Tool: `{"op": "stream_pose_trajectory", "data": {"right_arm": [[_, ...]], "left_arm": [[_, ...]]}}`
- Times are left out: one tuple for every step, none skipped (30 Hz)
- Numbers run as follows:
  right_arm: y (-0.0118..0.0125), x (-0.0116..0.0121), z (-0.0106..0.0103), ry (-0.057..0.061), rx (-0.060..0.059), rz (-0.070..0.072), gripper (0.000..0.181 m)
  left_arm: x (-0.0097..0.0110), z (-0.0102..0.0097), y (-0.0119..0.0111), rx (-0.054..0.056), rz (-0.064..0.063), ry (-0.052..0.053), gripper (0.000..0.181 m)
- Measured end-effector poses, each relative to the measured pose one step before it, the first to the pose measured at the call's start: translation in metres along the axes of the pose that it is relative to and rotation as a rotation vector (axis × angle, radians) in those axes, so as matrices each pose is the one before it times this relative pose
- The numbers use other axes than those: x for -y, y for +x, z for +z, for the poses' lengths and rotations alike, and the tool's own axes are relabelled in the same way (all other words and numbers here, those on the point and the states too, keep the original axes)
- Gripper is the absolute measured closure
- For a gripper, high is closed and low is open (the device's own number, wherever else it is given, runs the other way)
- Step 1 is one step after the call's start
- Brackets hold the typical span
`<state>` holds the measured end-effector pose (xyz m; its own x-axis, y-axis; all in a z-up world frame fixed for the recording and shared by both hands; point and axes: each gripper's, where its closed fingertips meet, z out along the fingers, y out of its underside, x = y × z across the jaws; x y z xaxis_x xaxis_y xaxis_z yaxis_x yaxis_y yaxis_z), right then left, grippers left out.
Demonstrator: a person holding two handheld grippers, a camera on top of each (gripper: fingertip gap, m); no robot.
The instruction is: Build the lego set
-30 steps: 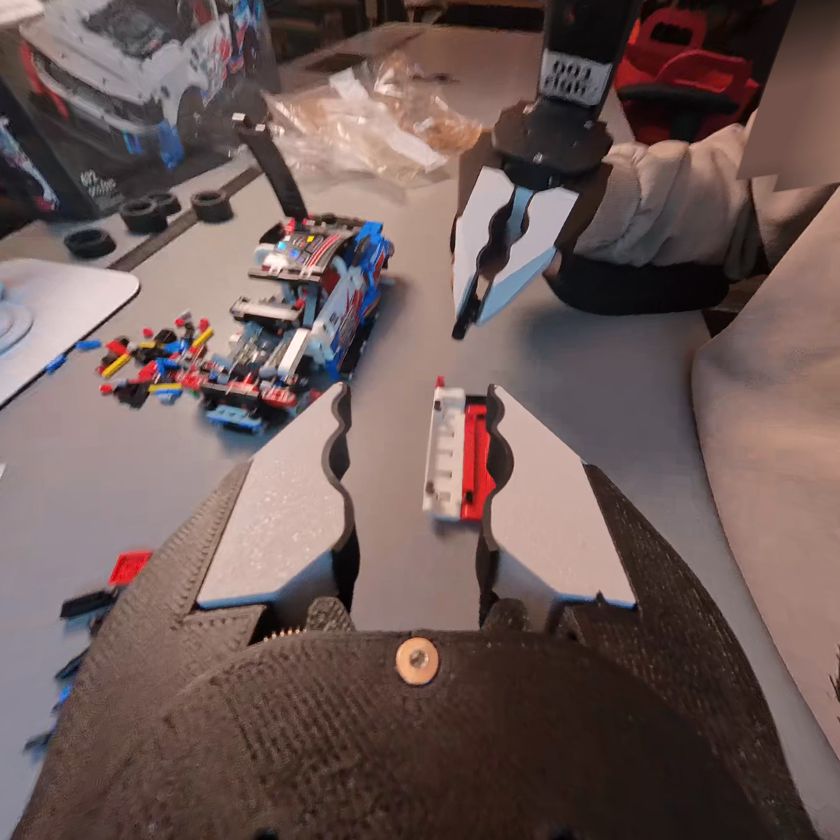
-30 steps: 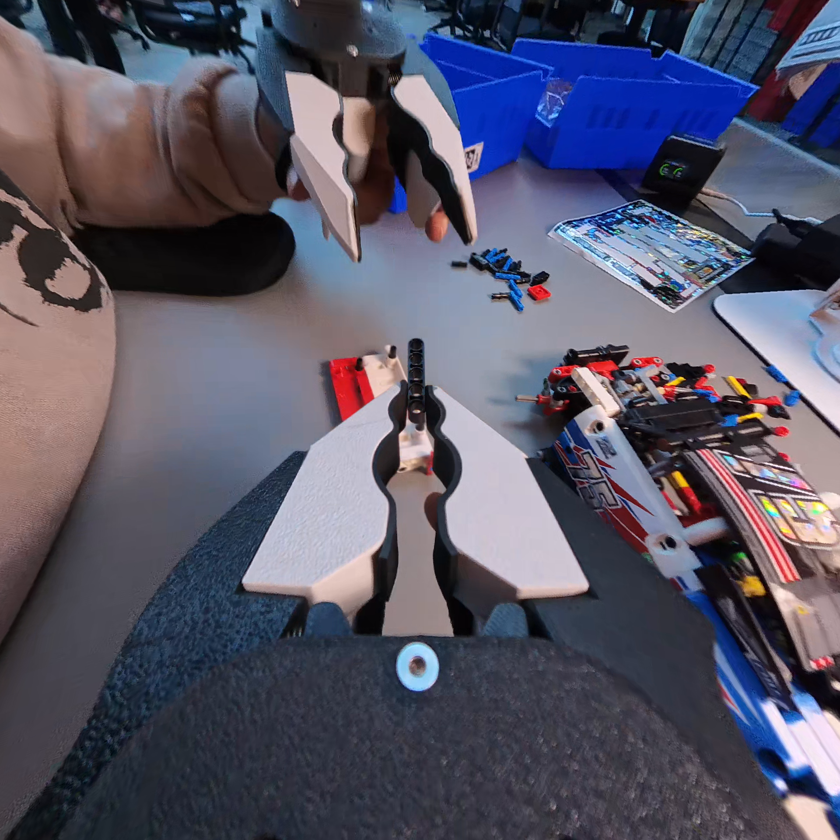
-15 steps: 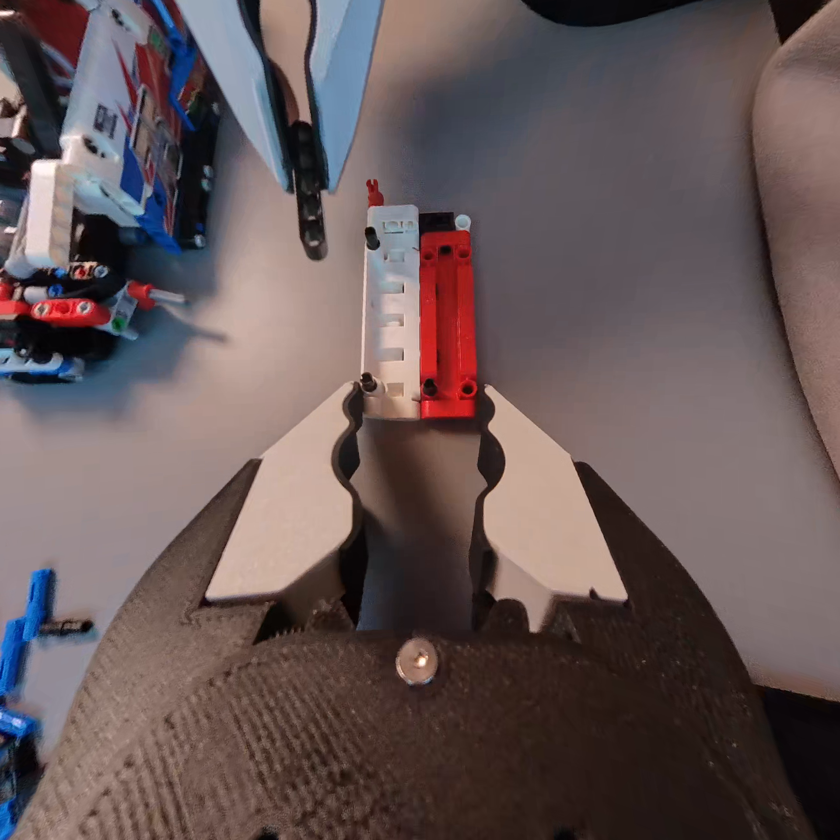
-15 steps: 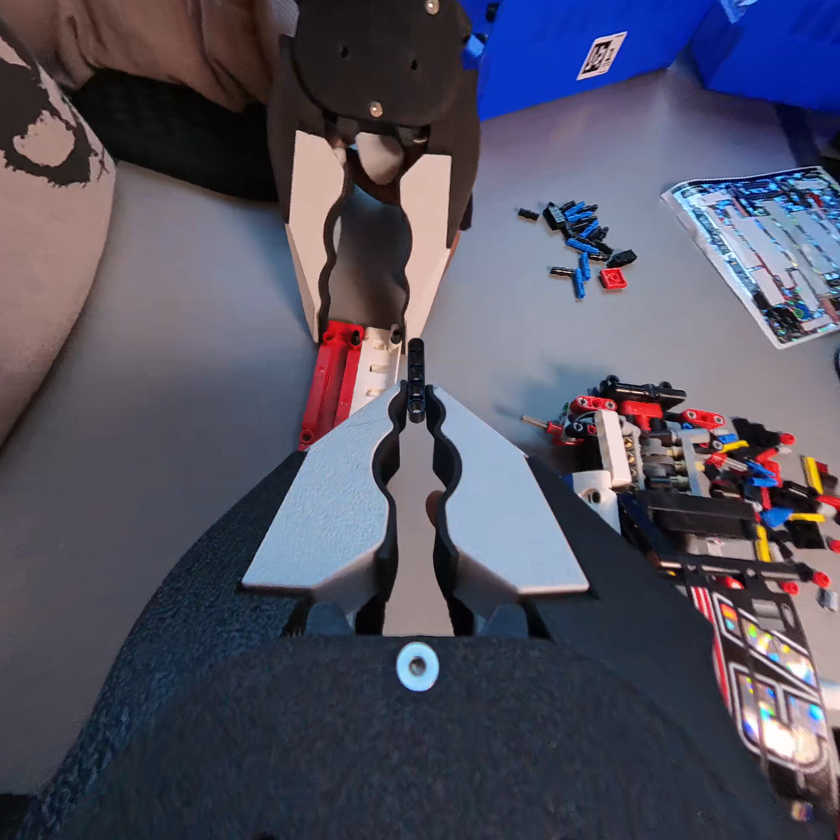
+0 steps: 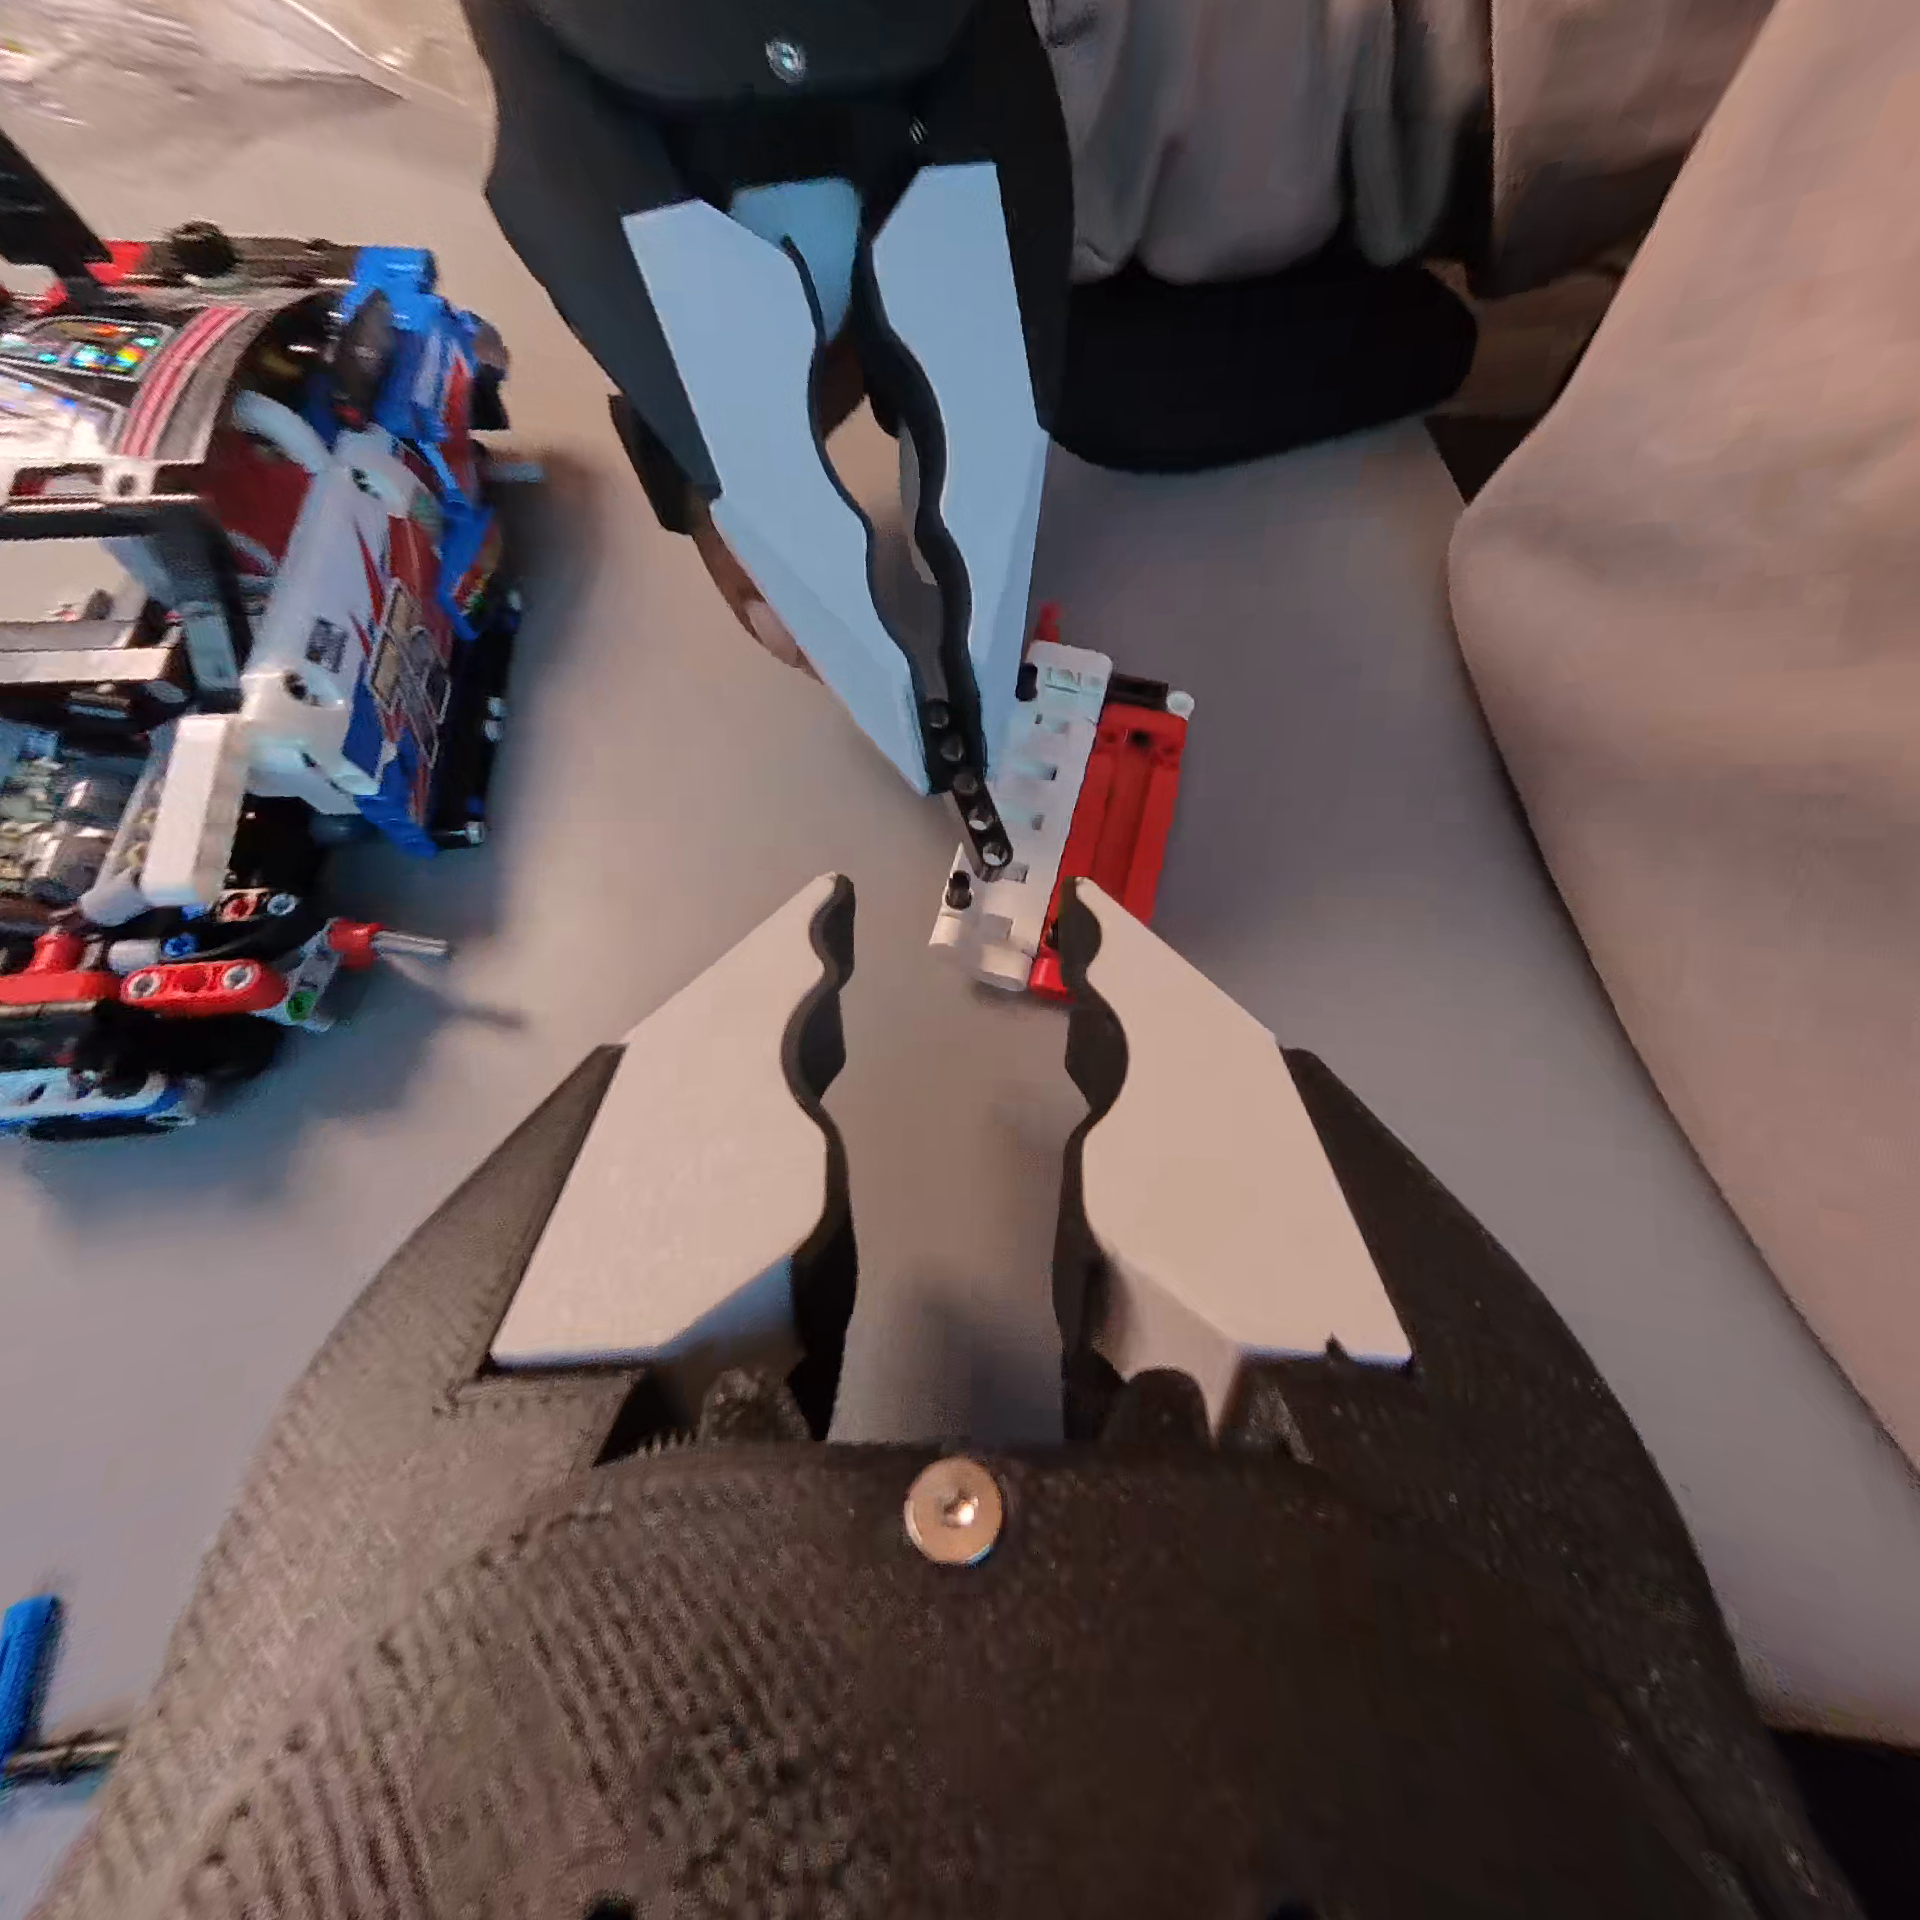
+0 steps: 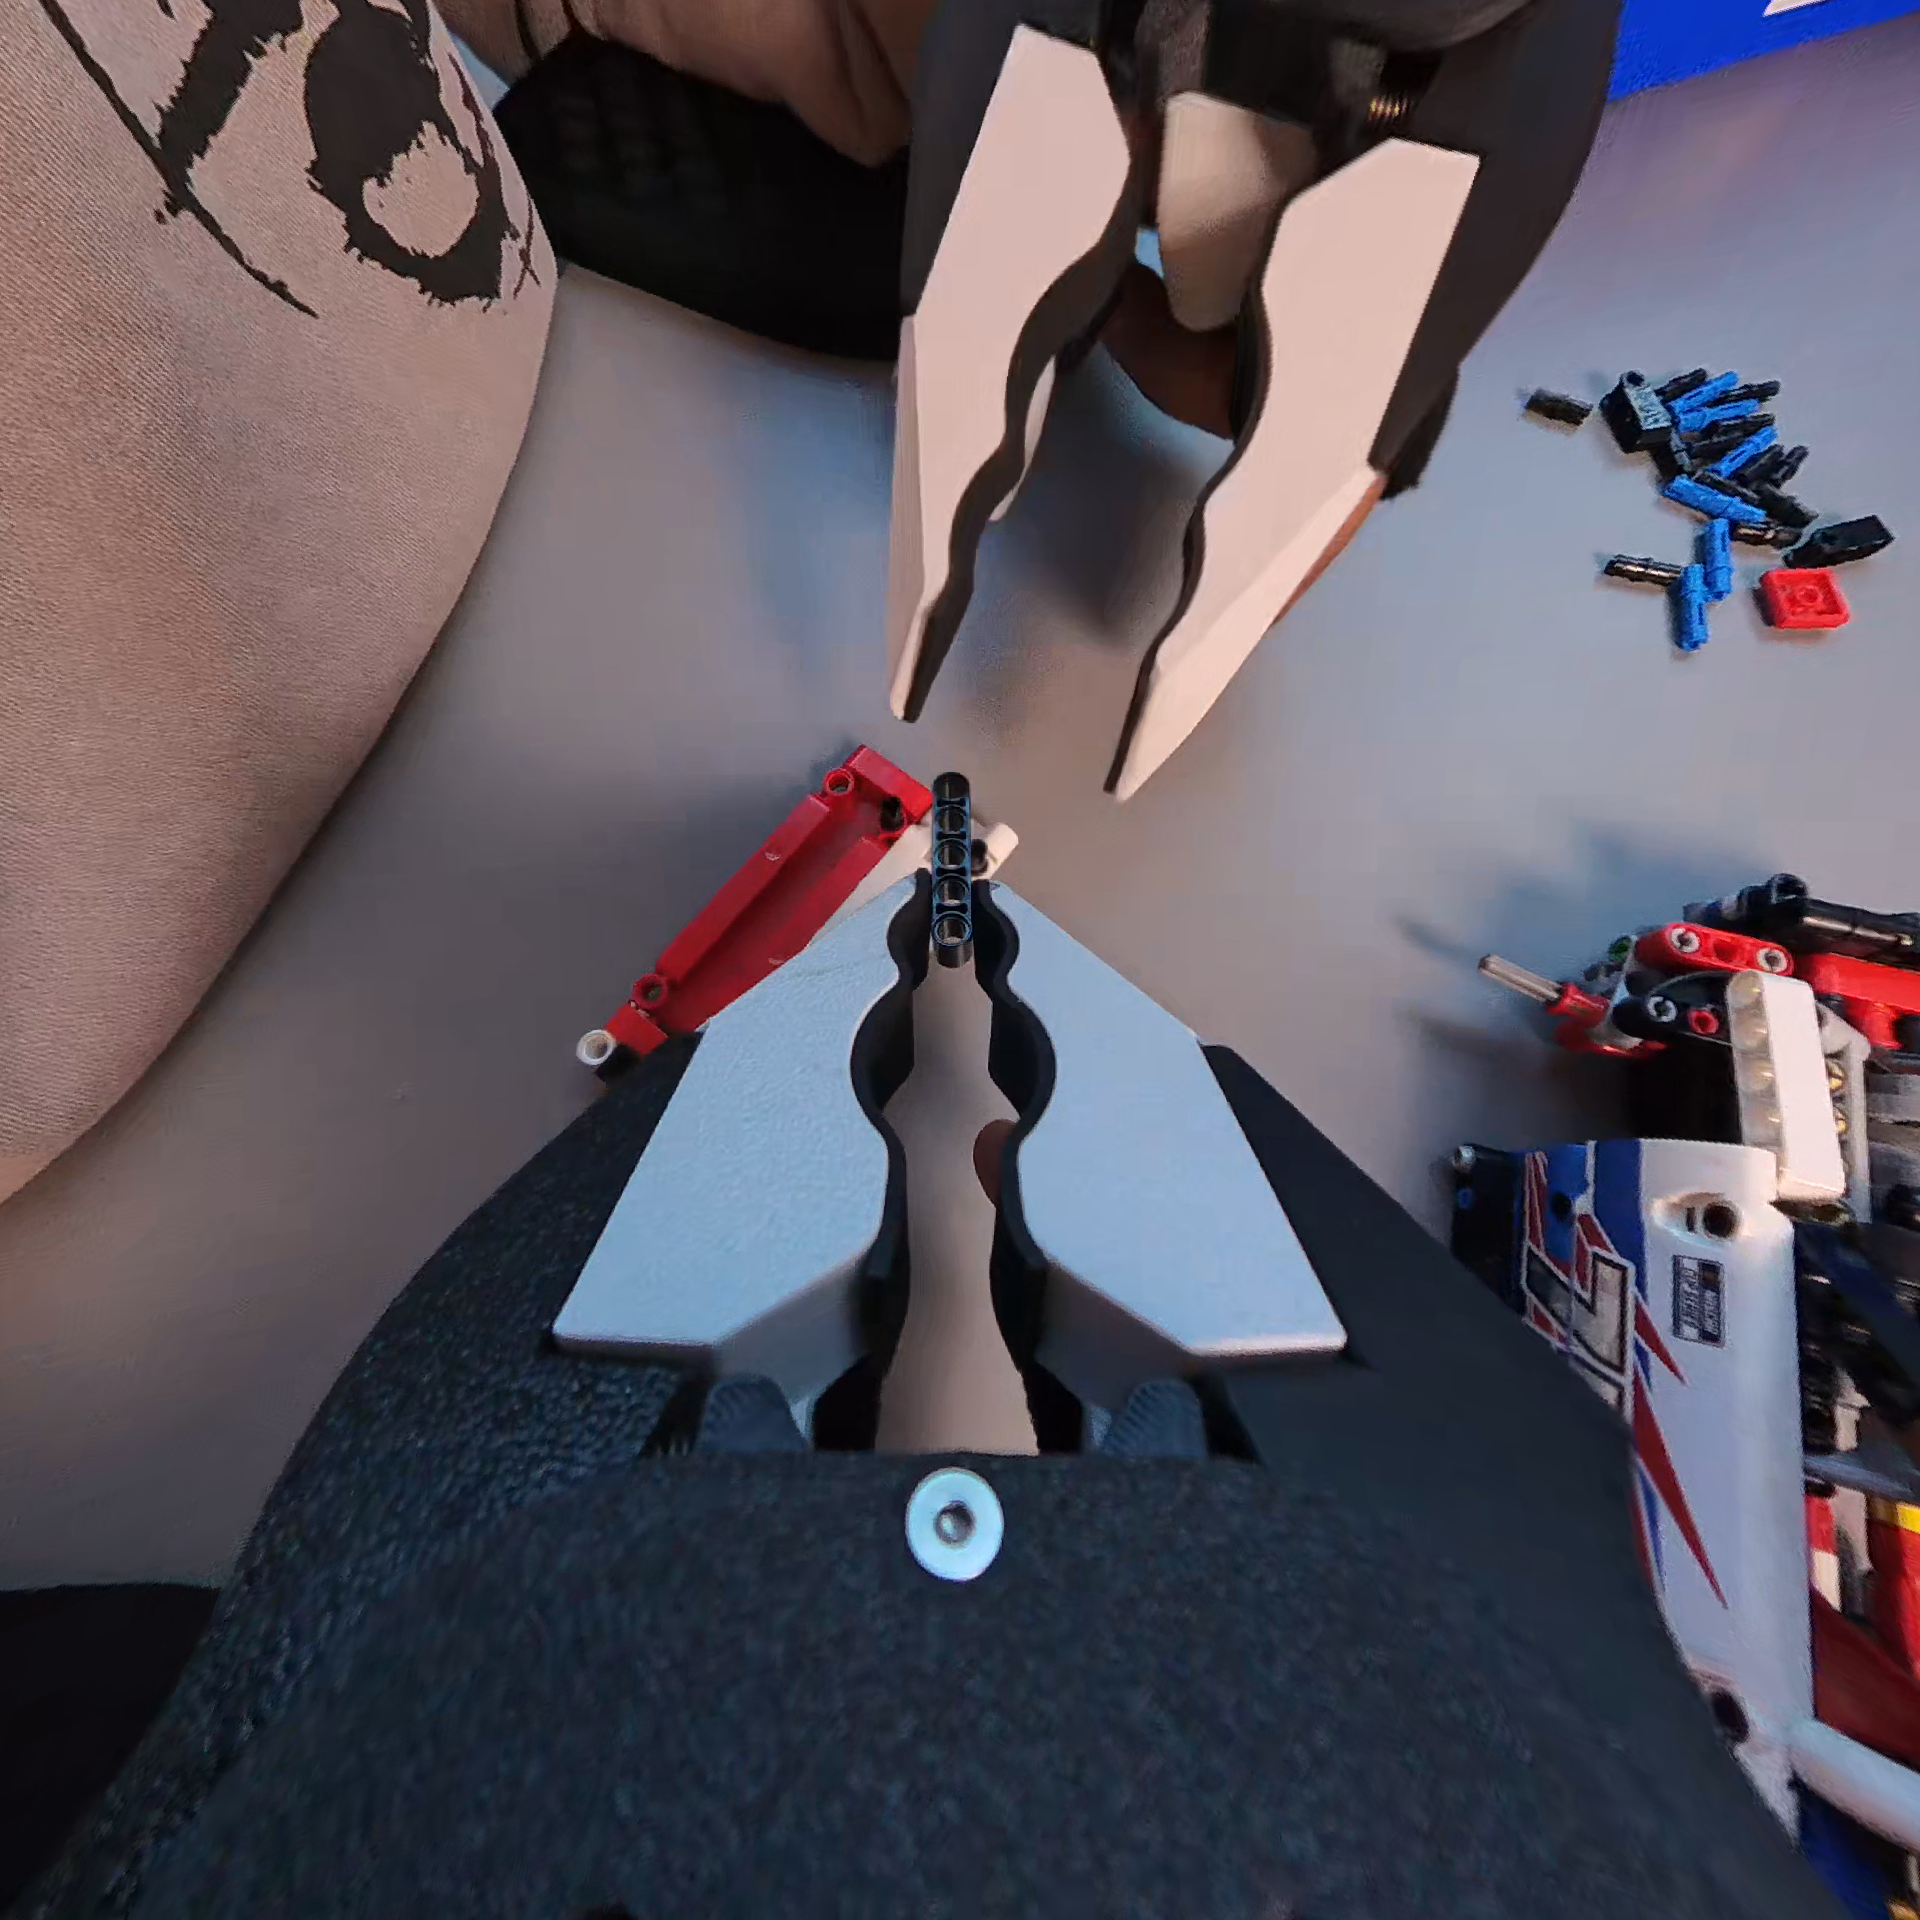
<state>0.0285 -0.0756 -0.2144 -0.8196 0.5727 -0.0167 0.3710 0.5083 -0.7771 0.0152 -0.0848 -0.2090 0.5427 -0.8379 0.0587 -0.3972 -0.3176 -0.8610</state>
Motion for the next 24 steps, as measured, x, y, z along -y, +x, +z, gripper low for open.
{"op": "stream_pose_trajectory", "data": {"right_arm": [[0.00216,0.00173,-0.00034,0.0098,-0.0085,-0.0032,0.178],[0.00195,0.00246,-0.00038,0.0114,-0.0073,-0.0061,0.177],[0.00144,0.00192,-0.00026,0.0070,-0.0037,-0.0060,0.177],[0.00104,0.00147,0.00000,0.0039,-0.0007,-0.0065,0.177],[0.00069,0.00141,0.00023,0.0056,-0.0002,-0.0066,0.177],[0.00044,0.00123,0.00045,0.0059,-0.0003,-0.0050,0.177],[0.00044,0.00113,0.00045,0.0061,-0.0029,-0.0041,0.177],[0.00009,0.00054,0.00035,0.0030,-0.0029,-0.0042,0.178],[0.00012,-0.00035,0.00019,-0.0003,-0.0042,-0.0037,0.177],[-0.00015,-0.00020,0.00011,0.0021,-0.0028,-0.0016,0.177],[-0.00125,0.00035,-0.00004,0.0066,0.0032,0.0012,0.178],[-0.00071,-0.00014,0.00007,0.0017,0.0005,0.0011,0.177],[0.00011,-0.00036,-0.00034,0.0012,-0.0032,-0.0009,0.177],[-0.00047,-0.00035,-0.00075,0.0005,0.0014,0.0007,0.177],[0.00052,-0.00073,-0.00118,-0.0016,-0.0039,0.0016,0.177],[0.00021,-0.00033,-0.00142,0.0021,-0.0020,0.0002,0.177],[-0.00008,0.00081,-0.00152,0.0099,-0.0012,0.0029,0.177],[-0.00032,0.00165,-0.00133,0.0133,-0.0006,0.0036,0.177],[-0.00021,0.00129,-0.00069,0.0096,-0.0016,0.0008,0.177],[-0.00033,0.00026,-0.00015,0.0009,-0.0011,-0.0024,0.177],[-0.00033,-0.00024,0.00016,-0.0027,0.0002,-0.0030,0.177],[0.00008,0.00000,0.00030,-0.0010,-0.0007,-0.0020,0.177],[0.00017,0.00000,0.00022,0.0011,0.0002,0.0002,0.177],[-0.00004,-0.00027,0.00018,-0.0001,0.0019,0.0018,0.177]], "left_arm": [[0.00324,-0.00261,0.00070,0.0271,-0.0204,0.0185,0.145],[0.00188,-0.00130,0.00026,0.0388,-0.0074,0.0065,0.150],[0.00111,-0.00069,-0.00152,0.0512,0.0036,-0.0011,0.154],[0.00109,-0.00016,0.00029,0.0350,0.0097,-0.0013,0.155],[0.00121,0.00026,0.00080,0.0254,0.0037,-0.0003,0.158],[0.00096,0.00069,-0.00022,0.0273,-0.0026,0.0002,0.160],[0.00046,0.00074,0.00003,0.0207,0.0013,0.0003,0.167],[0.00027,0.00032,0.00089,0.0129,0.0091,0.0025,0.176],[-0.00062,0.00046,0.00012,0.0129,0.0073,-0.0025,0.176],[-0.00134,0.00056,0.00050,0.0038,0.0033,-0.0072,0.176],[-0.00130,0.00047,0.00093,-0.0055,0.0017,-0.0056,0.176],[-0.00012,0.00002,0.00025,-0.0062,-0.0028,0.0040,0.177],[0.00013,-0.00020,0.00013,-0.0080,-0.0059,0.0057,0.177],[-0.00026,-0.00064,0.00039,-0.0106,-0.0052,0.0041,0.178],[-0.00044,-0.00100,-0.00106,-0.0010,-0.0058,0.0032,0.181],[-0.00017,-0.00133,-0.00199,0.0058,-0.0061,0.0053,0.181],[0.00023,-0.00115,-0.00004,-0.0058,-0.0091,0.0057,0.181],[0.00128,-0.00076,0.00031,-0.0049,-0.0101,0.0090,0.181],[0.00132,-0.00024,-0.00122,0.0073,-0.0075,0.0055,0.181],[0.00026,-0.00008,0.00016,-0.0037,-0.0040,-0.0024,0.181],[-0.00056,0.00005,-0.00011,-0.0052,-0.0070,-0.0067,0.181],[-0.00126,-0.00018,-0.00292,0.0113,-0.0110,-0.0070,0.181],[-0.00298,-0.00049,-0.00491,0.0202,-0.0125,-0.0136,0.181],[-0.00381,-0.00058,-0.00428,0.0167,-0.0105,-0.0168,0.181]]}}
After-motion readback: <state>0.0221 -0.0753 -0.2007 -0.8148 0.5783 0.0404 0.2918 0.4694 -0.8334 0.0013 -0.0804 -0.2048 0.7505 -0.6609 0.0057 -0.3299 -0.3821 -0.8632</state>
